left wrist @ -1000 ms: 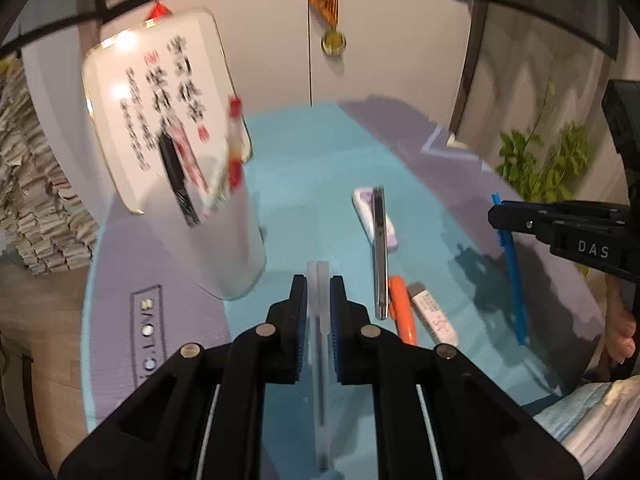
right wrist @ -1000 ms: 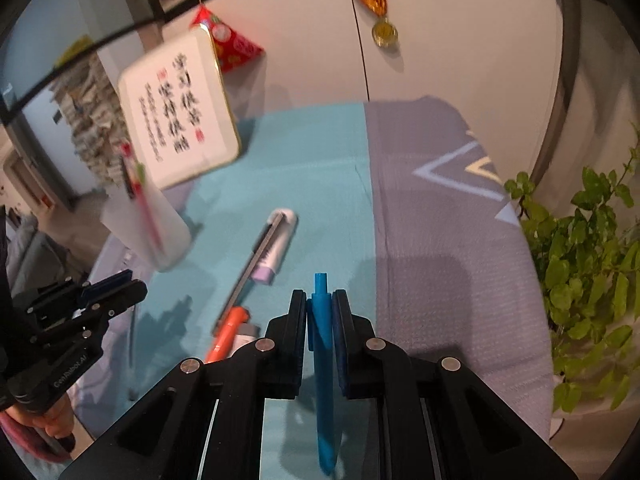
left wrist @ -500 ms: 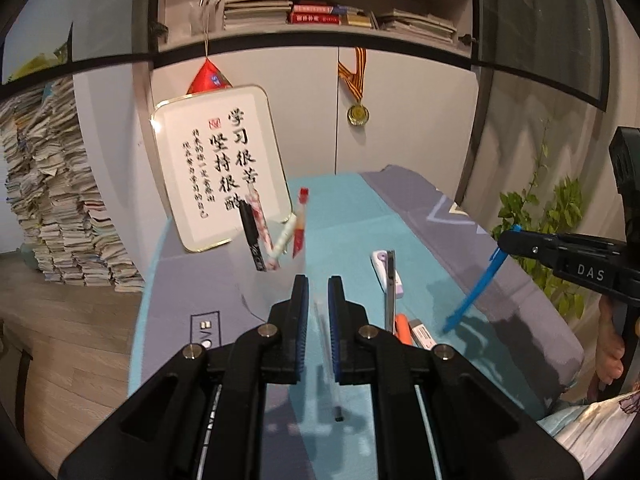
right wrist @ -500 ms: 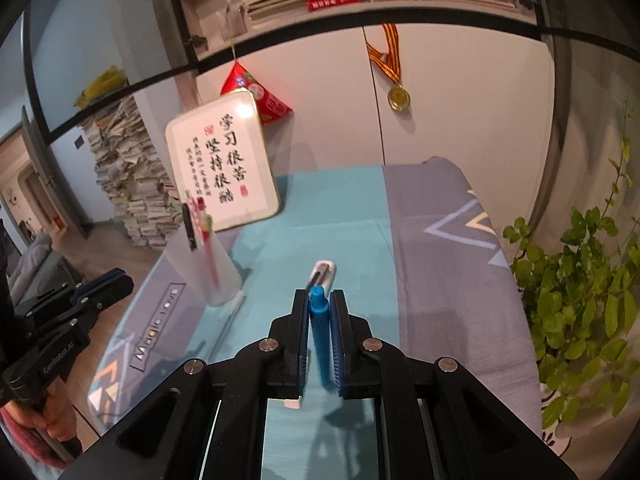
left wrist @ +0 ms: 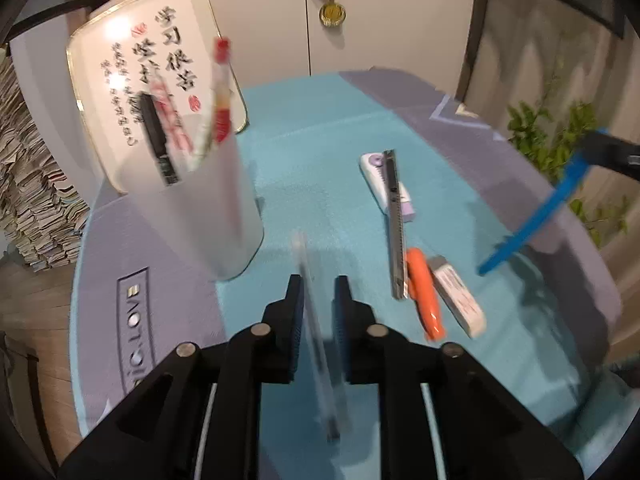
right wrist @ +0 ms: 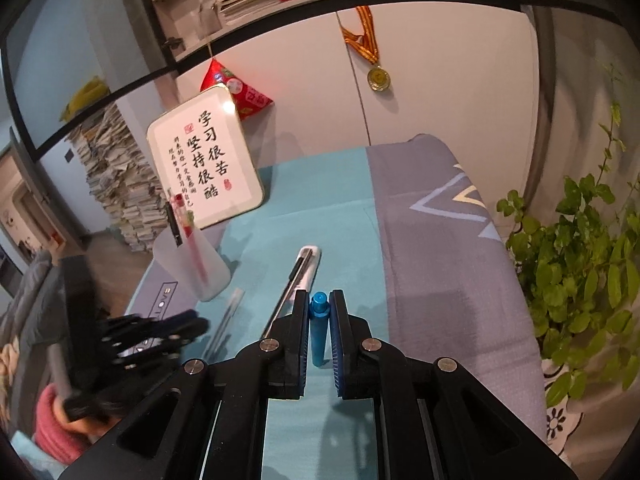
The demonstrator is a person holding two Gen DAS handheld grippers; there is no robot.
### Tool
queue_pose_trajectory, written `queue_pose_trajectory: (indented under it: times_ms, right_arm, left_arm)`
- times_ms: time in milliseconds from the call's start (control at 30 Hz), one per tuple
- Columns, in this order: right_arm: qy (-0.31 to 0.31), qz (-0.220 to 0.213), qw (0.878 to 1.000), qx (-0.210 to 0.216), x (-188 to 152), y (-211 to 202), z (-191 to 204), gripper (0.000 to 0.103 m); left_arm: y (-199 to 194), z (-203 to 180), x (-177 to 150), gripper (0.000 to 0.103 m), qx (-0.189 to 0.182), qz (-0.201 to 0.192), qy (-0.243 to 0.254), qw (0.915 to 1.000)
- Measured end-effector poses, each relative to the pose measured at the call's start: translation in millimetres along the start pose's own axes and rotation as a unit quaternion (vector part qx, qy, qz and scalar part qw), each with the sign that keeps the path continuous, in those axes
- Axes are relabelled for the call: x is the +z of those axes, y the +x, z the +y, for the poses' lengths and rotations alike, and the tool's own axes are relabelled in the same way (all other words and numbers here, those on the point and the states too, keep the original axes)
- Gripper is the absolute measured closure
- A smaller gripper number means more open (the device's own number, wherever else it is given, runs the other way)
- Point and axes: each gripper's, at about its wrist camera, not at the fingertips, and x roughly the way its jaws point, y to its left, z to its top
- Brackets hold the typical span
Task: Organize stationery
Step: 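Lift the clear gel pen with the left tool while the right tool lifts the blue pen, then carry the clear gel pen with the left tool toward the cup while the right tool carries the blue pen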
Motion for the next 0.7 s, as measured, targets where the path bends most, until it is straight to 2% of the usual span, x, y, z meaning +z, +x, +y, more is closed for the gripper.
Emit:
queue_pose_trajectory:
  times_ms: [33, 67, 133, 233, 333, 367, 400, 467, 567, 700]
  right_arm:
    - [0.002, -0.002, 1.000, 0.000, 0, 0, -2, 0.092]
    - [0.005, -0.003, 1.000, 0.001, 0, 0, -5, 0.092]
    - [0.011, -0.004, 1.000, 0.003, 1, 0, -11, 0.092]
    - [0.017, -0.007, 1.000, 0.006, 3, 0, -18, 0.092]
    - [0.017, -0.010, 1.000, 0.007, 6, 1, -20, 0.092]
    - [0.017, -0.010, 1.000, 0.008, 6, 2, -21, 0.092]
    - [0.017, -0.010, 1.000, 0.009, 7, 3, -21, 0.092]
    - [0.016, -0.009, 1.000, 0.012, 8, 5, -20, 0.092]
    - [0.014, -0.008, 1.000, 0.014, 8, 5, -18, 0.092]
    - [0.011, -0.011, 1.000, 0.011, 10, 2, -14, 0.092]
  left_arm:
    - [6, -1, 3, 0.080, 0.004, 0.004, 0.002, 1.0000]
    - [13, -2, 6, 0.072, 0.005, 0.008, 0.004, 0.9999]
    - [26, -2, 11, 0.072, 0.015, 0.020, 0.001, 0.9997]
    - [40, 1, 13, 0.077, 0.009, 0.042, -0.013, 0.9990]
    - [42, 6, 17, 0.082, 0.002, 0.040, -0.027, 0.9988]
    - [43, 8, 18, 0.090, -0.001, 0.041, -0.031, 0.9987]
    - [43, 9, 19, 0.093, -0.002, 0.041, -0.033, 0.9986]
    - [42, 10, 20, 0.093, 0.000, 0.040, -0.035, 0.9986]
    - [23, 12, 19, 0.093, -0.004, 0.010, -0.041, 0.9991]
    - [-24, 10, 18, 0.093, -0.013, -0.049, -0.036, 0.9981]
